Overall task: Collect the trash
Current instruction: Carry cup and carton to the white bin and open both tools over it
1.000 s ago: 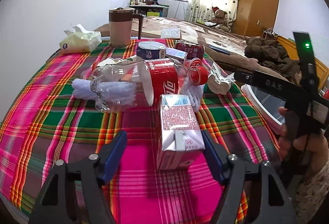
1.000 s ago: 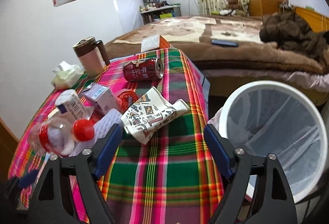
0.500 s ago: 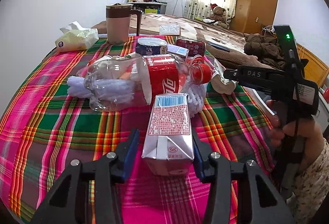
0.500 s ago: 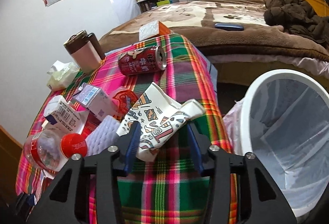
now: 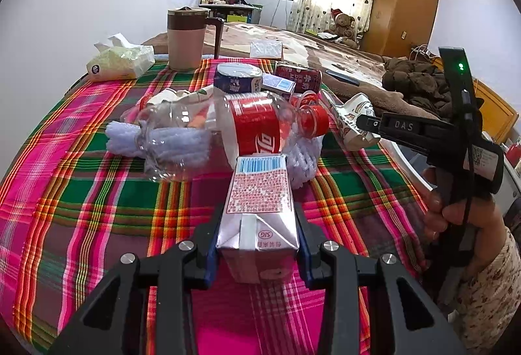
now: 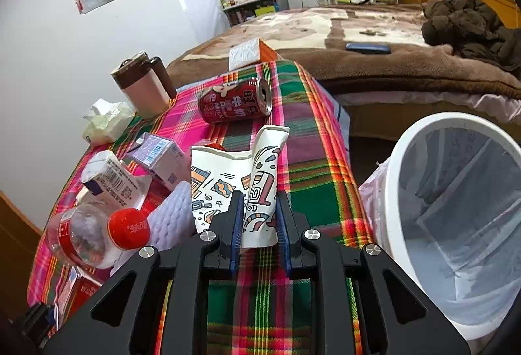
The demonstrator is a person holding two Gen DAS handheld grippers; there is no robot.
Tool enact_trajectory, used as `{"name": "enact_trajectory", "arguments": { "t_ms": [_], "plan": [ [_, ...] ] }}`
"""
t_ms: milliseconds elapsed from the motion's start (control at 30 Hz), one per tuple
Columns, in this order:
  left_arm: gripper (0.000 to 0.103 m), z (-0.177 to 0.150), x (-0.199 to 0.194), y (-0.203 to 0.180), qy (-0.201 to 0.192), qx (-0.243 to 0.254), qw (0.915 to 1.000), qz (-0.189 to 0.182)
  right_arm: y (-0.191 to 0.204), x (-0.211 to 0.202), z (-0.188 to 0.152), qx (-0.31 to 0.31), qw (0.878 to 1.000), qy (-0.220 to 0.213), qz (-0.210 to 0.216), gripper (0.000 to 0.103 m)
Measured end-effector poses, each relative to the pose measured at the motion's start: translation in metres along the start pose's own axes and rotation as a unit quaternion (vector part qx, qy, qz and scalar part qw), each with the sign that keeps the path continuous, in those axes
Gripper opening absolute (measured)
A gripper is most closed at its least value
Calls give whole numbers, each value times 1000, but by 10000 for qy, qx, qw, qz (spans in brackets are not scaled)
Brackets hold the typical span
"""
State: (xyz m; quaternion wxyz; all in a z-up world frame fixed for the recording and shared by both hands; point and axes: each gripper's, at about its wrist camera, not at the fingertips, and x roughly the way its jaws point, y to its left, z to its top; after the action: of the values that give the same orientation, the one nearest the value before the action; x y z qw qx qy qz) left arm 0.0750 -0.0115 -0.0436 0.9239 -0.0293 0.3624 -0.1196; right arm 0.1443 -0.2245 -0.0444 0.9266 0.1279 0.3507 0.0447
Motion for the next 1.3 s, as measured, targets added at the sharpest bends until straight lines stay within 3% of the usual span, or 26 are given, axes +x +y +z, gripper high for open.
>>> {"name": "enact_trajectory", "arguments": {
  "t_ms": [233, 533, 567, 633, 667, 733, 767, 1300],
  "plan": [
    [39, -4, -9, 3, -62, 10, 10000, 32, -1, -20, -5, -57, 9998, -188, 28, 20],
    [40, -13, -1, 8, 169, -146, 9997, -63, -7, -37, -17, 26, 9995, -304, 58, 20],
    [41, -12, 1, 7, 170, -119, 9998, -25, -7, -38, -18, 32, 9995, -316, 38, 20],
    [56, -13, 0, 4, 114, -53, 9999, 65, -9, -41, -19, 19, 9994, -342, 11, 20],
    [57, -13, 2, 3, 151, -43, 9999, 68, -9, -43, -19, 23, 9994, -350, 15, 20],
    [52, -14, 2, 3, 164, -95, 9998, -13, -10, -45, -19, 34, 9993, -377, 22, 20],
    [39, -14, 2, 2, 172, -57, 9998, -6, -10, -47, -20, 29, 9992, -398, 22, 20],
    [39, 7, -27, -35, -315, 382, 9986, -191, -23, -84, -24, -19, 9971, -753, -71, 20]
  ]
}}
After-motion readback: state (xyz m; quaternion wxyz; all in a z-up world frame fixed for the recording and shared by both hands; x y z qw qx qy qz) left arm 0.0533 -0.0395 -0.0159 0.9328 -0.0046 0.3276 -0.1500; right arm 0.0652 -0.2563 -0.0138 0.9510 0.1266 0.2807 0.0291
